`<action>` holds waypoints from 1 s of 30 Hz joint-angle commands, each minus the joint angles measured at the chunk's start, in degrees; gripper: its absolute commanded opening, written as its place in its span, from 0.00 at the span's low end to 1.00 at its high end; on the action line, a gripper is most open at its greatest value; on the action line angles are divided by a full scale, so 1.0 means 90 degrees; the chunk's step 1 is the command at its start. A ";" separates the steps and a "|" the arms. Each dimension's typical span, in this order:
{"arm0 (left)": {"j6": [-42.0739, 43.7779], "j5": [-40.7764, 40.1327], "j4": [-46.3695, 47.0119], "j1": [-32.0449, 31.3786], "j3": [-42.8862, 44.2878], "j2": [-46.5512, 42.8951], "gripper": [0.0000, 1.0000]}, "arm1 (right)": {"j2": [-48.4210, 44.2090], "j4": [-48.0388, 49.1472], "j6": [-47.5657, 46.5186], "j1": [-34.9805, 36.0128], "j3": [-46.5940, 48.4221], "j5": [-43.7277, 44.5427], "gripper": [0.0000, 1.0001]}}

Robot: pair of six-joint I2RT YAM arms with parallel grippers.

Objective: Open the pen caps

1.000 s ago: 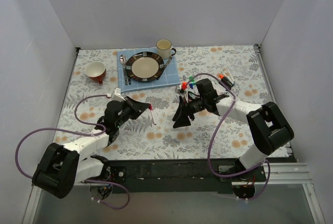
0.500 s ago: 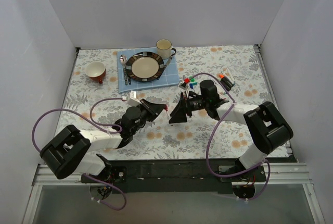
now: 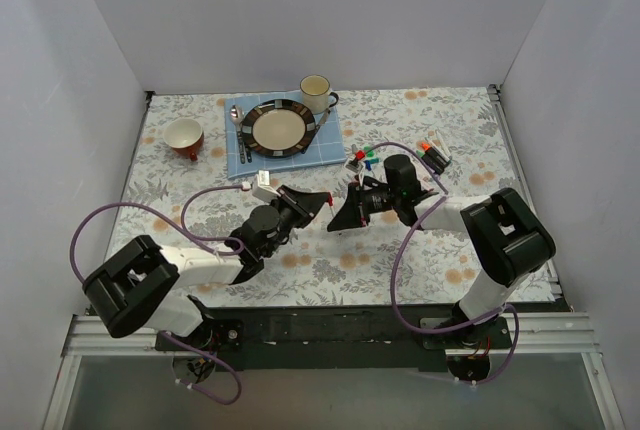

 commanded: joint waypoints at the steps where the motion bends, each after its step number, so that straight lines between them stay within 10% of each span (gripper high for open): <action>1: 0.0254 -0.0125 -0.0083 -0.0029 0.0156 -0.0094 0.00 | -0.0011 0.0054 -0.0300 -0.0005 0.0368 -0.0388 0.01; 5: 0.0966 0.0511 -0.0394 -0.0029 0.0185 -0.0318 0.53 | -0.0196 -0.2469 -0.2697 -0.0014 0.1080 0.0138 0.01; 9: 0.1289 0.0599 -0.0912 -0.0019 0.0088 -0.0650 0.71 | -0.0343 -0.3492 -0.3970 -0.0005 0.1375 0.0003 0.01; 30: 0.1983 0.0902 -0.1294 -0.0010 0.0429 -0.0827 0.61 | -0.0119 -0.4919 -0.5331 0.0025 0.1805 0.0120 0.01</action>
